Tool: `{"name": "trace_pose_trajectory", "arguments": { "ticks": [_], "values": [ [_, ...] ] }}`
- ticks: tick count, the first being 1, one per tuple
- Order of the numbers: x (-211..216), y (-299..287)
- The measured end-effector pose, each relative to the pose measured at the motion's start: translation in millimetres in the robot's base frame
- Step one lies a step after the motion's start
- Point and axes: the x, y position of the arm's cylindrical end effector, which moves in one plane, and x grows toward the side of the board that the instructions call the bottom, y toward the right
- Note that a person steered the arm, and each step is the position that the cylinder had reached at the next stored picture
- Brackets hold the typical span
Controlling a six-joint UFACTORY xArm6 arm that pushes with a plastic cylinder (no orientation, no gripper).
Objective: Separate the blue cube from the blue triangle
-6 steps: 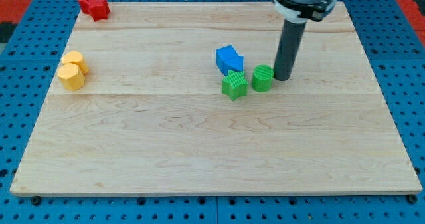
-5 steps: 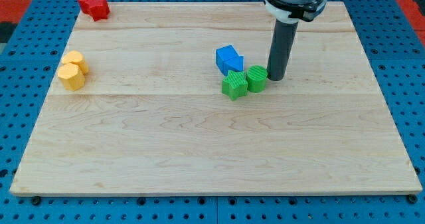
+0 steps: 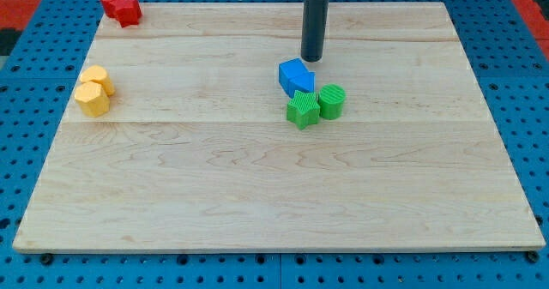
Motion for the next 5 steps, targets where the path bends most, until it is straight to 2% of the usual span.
{"name": "trace_pose_trajectory", "arguments": {
  "ticks": [5],
  "values": [
    [17,-3]
  ]
}}
